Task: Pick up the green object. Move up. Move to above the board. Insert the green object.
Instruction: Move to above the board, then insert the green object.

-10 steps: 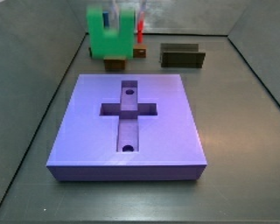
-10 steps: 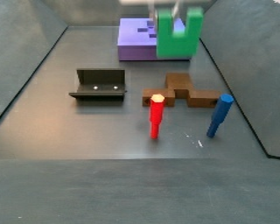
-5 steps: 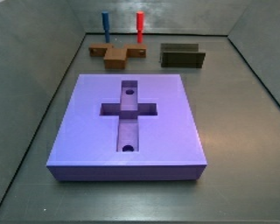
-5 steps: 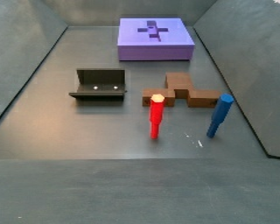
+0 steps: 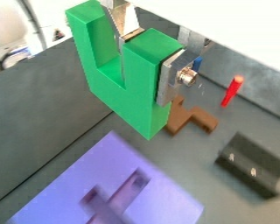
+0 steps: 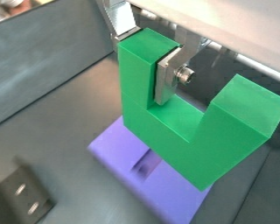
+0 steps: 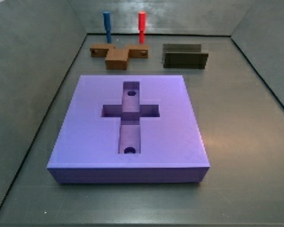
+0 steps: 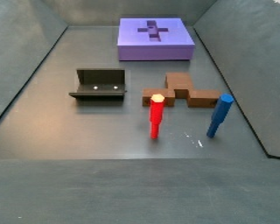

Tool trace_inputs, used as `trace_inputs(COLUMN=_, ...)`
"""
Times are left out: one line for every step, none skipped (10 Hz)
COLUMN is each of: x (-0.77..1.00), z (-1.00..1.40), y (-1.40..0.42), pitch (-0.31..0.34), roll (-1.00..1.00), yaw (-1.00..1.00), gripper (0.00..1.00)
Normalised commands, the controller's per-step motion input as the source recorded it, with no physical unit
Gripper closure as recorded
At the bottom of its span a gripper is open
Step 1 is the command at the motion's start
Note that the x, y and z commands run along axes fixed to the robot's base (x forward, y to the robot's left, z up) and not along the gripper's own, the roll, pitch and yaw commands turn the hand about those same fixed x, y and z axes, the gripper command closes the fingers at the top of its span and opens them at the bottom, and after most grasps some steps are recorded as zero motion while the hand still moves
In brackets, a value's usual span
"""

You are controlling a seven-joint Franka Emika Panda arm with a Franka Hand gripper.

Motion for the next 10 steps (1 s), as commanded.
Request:
trace_inputs(x=0.19, z=0.15, y=-0.57, pitch=0.174, roll=0.08, yaw=-0.01, gripper=1.0)
trace_inputs(x=0.12, z=0.05, y=-0.19, pitch=0.157, roll=0.06, yaw=0.0, gripper=1.0)
trace_inputs(x=0.0, z=0.0, y=0.0, pitch=0.0, roll=0.0, yaw=0.0, gripper=1.0)
trace_inputs(x=0.14, z=-0.67, y=-0.13, pitch=-0.119, roll=-0.03, yaw=0.0, gripper=1.0)
trace_inputs(x=0.25, z=-0.98, y=-0.29, pitch=-0.151, roll=-0.01, yaw=0.0, gripper=1.0)
trace_inputs(x=0.34, z=-1.0, y=-0.29, pitch=-0.119, roll=0.0, yaw=0.0, gripper=1.0)
trace_inputs(x=0.42, z=-1.0, y=-0.21, pitch=-0.1, roll=0.0, yaw=0.05, gripper=1.0)
trace_inputs(x=0.43, z=-1.0, y=-0.08, pitch=-0.08, roll=0.0, yaw=0.14, gripper=1.0)
trace_inputs(x=0.43, z=-1.0, y=-0.06, pitch=-0.074, roll=0.0, yaw=0.23, gripper=1.0)
trace_inputs(x=0.41, z=-1.0, y=-0.09, pitch=-0.097, roll=0.0, yaw=0.29, gripper=1.0)
